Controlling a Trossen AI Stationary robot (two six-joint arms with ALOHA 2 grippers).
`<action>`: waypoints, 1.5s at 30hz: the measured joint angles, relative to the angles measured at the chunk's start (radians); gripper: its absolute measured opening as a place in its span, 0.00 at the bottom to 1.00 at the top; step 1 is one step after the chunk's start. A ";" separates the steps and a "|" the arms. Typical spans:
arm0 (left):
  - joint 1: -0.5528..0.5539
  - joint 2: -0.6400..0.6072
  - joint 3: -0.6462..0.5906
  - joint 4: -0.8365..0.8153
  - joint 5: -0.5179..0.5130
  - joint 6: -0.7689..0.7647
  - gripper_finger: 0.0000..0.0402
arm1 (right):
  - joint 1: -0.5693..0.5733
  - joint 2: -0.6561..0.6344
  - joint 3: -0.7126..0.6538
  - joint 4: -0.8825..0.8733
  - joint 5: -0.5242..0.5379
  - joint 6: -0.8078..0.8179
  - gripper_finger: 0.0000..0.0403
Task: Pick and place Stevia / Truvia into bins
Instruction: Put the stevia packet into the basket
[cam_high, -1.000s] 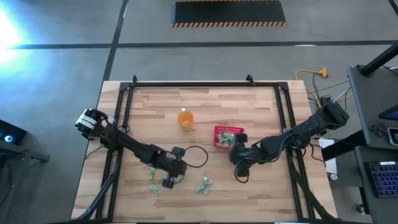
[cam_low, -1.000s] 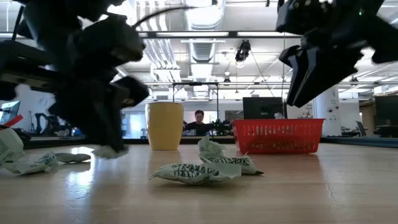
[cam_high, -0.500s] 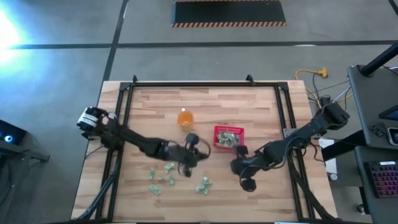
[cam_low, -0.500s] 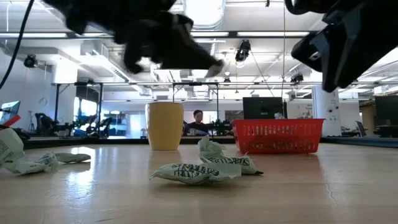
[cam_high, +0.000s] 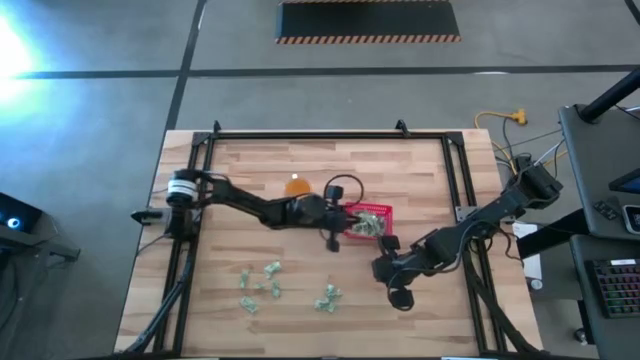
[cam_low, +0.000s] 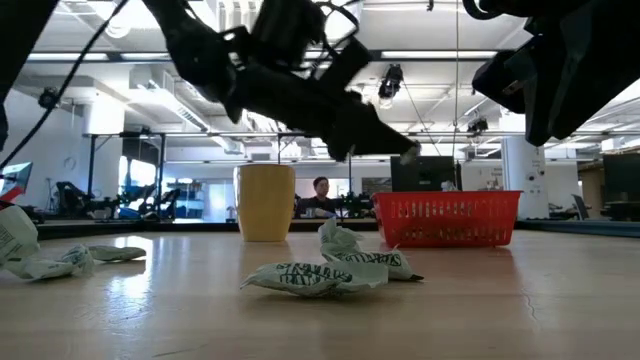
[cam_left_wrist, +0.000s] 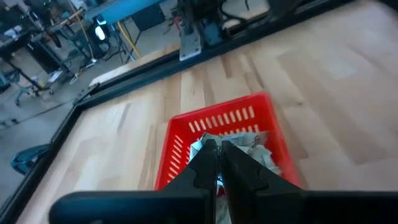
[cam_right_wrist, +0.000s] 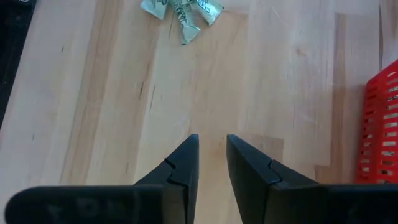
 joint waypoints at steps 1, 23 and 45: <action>0.002 0.016 0.014 -0.006 -0.002 0.000 0.00 | 0.000 0.000 0.000 0.000 0.000 0.000 0.17; -0.035 -0.138 0.095 -0.645 -0.012 -0.099 0.40 | -0.001 0.031 -0.032 0.258 0.156 -0.176 0.17; -0.298 -0.585 -0.309 -0.742 -0.162 -0.447 0.40 | -0.119 0.331 -0.023 0.726 -0.127 -0.371 0.24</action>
